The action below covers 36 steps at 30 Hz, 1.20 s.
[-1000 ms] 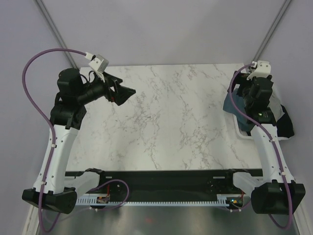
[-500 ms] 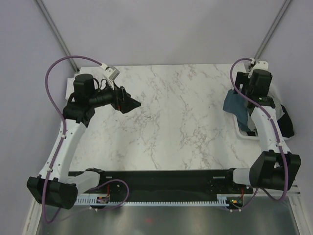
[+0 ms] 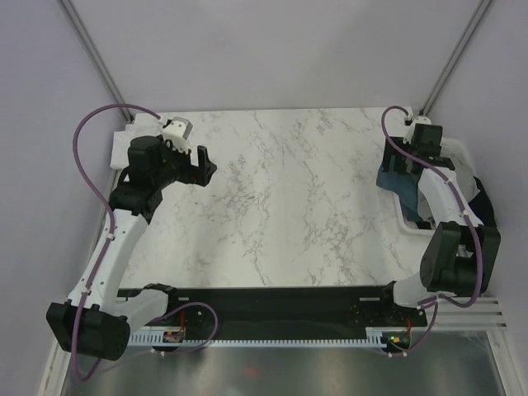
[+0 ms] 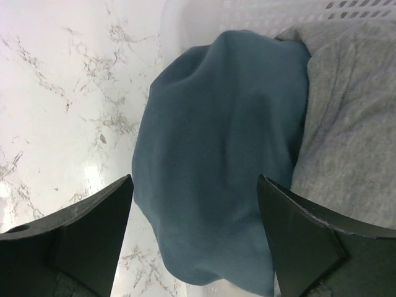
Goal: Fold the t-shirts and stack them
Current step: Grab the tshirt from the pile
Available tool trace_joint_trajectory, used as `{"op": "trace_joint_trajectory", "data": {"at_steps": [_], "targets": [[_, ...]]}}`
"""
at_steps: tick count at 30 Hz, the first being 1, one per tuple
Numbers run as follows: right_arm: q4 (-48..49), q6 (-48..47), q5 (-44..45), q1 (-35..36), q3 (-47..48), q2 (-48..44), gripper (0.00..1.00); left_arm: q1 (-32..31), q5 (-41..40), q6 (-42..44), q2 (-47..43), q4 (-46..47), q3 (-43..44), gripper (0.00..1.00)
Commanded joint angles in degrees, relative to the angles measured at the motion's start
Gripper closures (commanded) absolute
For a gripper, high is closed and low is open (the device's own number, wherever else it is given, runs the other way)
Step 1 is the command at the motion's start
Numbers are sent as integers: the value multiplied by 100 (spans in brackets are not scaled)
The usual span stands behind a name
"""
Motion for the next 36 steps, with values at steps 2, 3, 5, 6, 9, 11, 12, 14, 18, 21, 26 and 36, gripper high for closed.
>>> {"op": "trace_joint_trajectory", "data": {"at_steps": [2,3,5,6,9,11,12,14,18,21,26,36], "targets": [[-140,27,-264,-13,240,147,15,-2,-304,176,-61,338,1,4],[-149,18,-264,-13,240,173,17,-2,-313,175,-52,329,1,4],[-158,9,-351,-21,223,191,26,-2,-305,149,-43,329,27,4],[-149,-8,-396,-13,214,191,29,-2,-305,140,-43,329,27,4],[-149,-8,-527,-30,205,183,43,-2,-305,123,-8,320,62,4],[-167,-26,-589,-48,214,183,54,-2,-313,97,1,320,71,5],[-158,-26,-598,-56,205,174,57,-2,-305,105,10,303,71,5],[-167,-35,-607,-74,223,139,70,-2,-305,70,-8,294,71,5],[-149,-70,-607,-74,188,33,91,-2,-357,70,-26,294,53,5],[-158,-88,-581,-83,196,-63,100,-2,-419,70,-17,329,18,5],[-52,-297,-642,-92,590,-572,100,-2,-629,0,-43,531,-323,5],[-807,-159,-2283,-74,3619,-732,100,-2,-754,-299,590,294,-439,5]]}}
